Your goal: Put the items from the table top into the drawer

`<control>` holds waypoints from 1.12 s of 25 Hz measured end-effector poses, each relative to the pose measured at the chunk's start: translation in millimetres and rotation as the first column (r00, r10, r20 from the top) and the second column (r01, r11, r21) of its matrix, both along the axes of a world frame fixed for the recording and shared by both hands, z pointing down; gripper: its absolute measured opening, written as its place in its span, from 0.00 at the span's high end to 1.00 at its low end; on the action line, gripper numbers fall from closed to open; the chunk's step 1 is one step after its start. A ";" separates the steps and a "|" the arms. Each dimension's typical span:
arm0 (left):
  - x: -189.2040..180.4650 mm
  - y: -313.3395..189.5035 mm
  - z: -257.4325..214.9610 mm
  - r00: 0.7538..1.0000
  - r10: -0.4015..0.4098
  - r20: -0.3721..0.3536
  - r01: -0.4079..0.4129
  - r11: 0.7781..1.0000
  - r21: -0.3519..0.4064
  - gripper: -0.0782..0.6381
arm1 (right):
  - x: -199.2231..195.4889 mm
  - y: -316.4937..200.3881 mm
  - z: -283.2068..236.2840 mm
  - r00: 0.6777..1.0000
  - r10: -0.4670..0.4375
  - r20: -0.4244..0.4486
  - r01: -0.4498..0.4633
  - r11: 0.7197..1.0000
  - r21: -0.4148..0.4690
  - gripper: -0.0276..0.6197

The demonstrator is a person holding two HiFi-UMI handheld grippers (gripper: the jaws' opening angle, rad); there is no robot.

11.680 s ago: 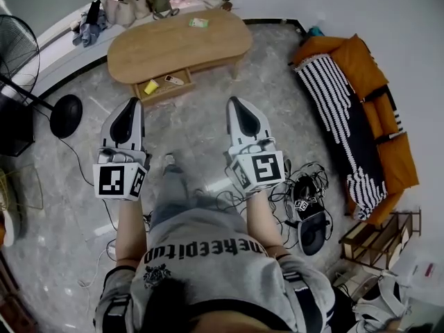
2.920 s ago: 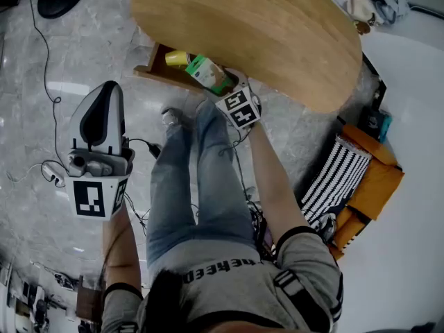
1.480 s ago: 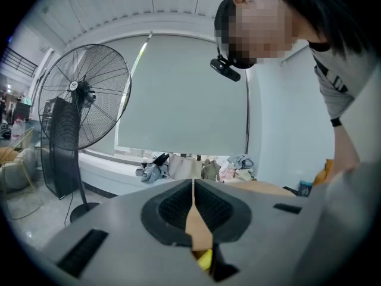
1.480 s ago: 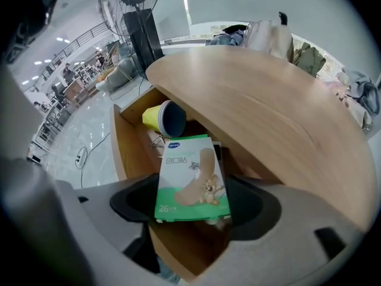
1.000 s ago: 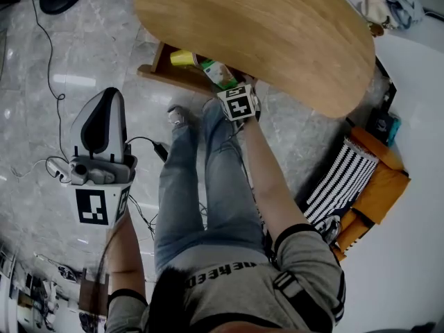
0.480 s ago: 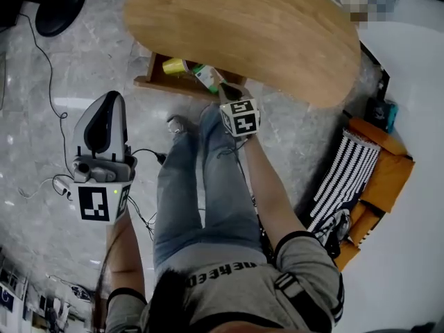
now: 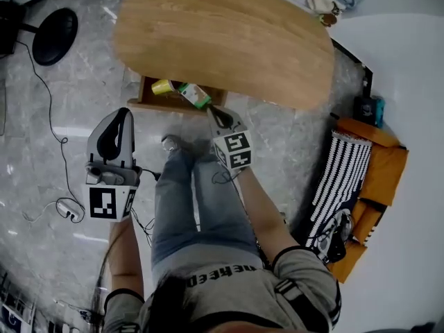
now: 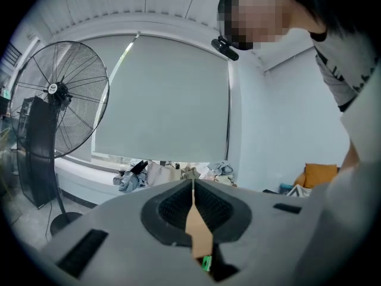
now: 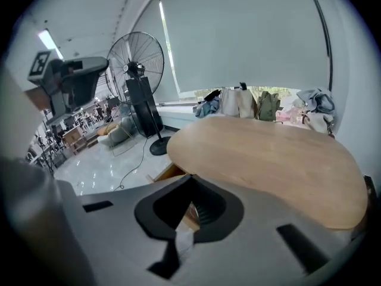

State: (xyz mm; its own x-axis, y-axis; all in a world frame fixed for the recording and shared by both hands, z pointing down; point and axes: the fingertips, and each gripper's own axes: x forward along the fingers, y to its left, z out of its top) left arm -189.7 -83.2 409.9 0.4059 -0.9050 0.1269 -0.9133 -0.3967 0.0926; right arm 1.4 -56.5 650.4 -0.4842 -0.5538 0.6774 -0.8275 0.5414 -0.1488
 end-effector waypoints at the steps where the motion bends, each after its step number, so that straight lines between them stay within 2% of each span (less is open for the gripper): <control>1: 3.3 0.5 -4.0 1.000 0.003 -0.003 -0.003 1.000 0.005 0.87 | 0.7 1.0 -10.8 1.000 0.007 0.014 -0.007 1.000 0.014 0.95; 11: 32.5 27.7 -57.4 1.000 0.003 0.002 -0.003 1.000 0.031 0.87 | 14.5 22.6 -121.7 0.995 0.037 0.098 -0.053 0.984 0.169 0.95; 21: 54.3 80.1 -122.2 1.000 -0.016 0.021 0.014 0.998 0.066 0.87 | 37.6 54.5 -228.6 0.989 0.022 0.147 -0.066 0.951 0.303 0.95; 28: 62.5 113.2 -161.3 0.998 -0.061 0.002 0.060 0.993 0.105 0.87 | 49.2 77.7 -284.4 0.985 0.005 0.172 -0.071 0.924 0.375 0.95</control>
